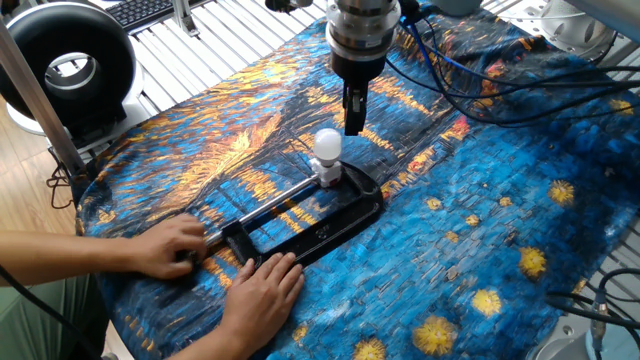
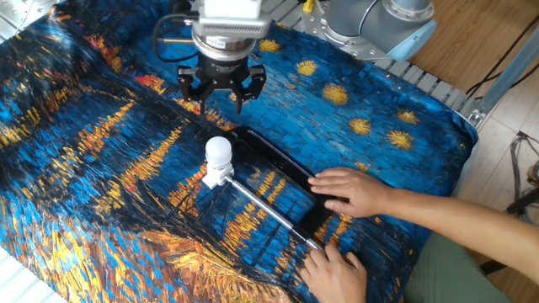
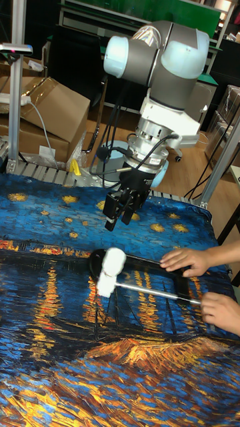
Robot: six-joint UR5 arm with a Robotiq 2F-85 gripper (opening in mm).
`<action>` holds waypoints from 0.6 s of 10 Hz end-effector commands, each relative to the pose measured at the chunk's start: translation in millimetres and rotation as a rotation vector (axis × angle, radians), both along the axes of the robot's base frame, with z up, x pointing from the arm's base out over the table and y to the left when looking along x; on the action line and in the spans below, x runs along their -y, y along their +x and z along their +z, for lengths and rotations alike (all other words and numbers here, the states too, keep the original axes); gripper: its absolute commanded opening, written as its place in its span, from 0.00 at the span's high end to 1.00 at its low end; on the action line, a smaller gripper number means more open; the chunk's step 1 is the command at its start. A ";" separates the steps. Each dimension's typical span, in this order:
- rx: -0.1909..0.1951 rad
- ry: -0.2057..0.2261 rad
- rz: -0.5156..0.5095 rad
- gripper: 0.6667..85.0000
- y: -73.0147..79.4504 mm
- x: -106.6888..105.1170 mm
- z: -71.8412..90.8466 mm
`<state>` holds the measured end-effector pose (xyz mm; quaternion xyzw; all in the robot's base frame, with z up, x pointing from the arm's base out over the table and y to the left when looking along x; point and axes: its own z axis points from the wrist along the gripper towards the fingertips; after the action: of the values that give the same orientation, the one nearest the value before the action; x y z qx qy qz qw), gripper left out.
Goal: Install the light bulb by rotating it
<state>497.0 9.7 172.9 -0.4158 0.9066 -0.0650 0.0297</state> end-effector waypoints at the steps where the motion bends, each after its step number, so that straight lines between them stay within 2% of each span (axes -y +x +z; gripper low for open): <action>1: 0.040 0.000 0.081 0.31 9.1 -3.1 4.1; 2: 0.057 0.003 0.087 0.31 13.4 -4.3 4.7; 3: 0.064 0.030 0.086 0.30 15.0 -11.4 4.5; 4: 0.064 0.017 0.119 0.31 15.7 -9.4 4.7; 6: 0.035 0.034 0.150 0.31 8.6 -14.3 3.3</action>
<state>507.3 16.8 175.5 -0.4631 0.8820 -0.0678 0.0542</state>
